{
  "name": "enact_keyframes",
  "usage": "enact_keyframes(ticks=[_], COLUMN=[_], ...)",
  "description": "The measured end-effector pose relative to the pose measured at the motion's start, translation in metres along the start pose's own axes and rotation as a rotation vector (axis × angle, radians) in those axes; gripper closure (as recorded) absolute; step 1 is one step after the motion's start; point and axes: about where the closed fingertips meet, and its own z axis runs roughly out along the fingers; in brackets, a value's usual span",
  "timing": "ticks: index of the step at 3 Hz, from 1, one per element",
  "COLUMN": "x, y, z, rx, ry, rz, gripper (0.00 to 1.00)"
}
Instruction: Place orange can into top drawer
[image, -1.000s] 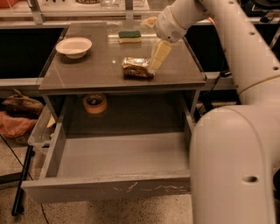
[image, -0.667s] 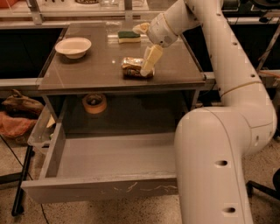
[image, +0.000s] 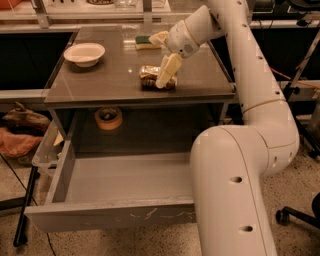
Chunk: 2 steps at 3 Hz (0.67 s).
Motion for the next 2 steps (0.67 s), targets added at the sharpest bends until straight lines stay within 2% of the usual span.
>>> enact_keyframes(ticks=[1,2], x=[0.003,0.021], y=[-0.005,-0.013], z=[0.003,0.006], rx=[0.010,0.033], ry=[0.055,0.154], rz=[0.046,0.098], gripper=[0.00,0.00])
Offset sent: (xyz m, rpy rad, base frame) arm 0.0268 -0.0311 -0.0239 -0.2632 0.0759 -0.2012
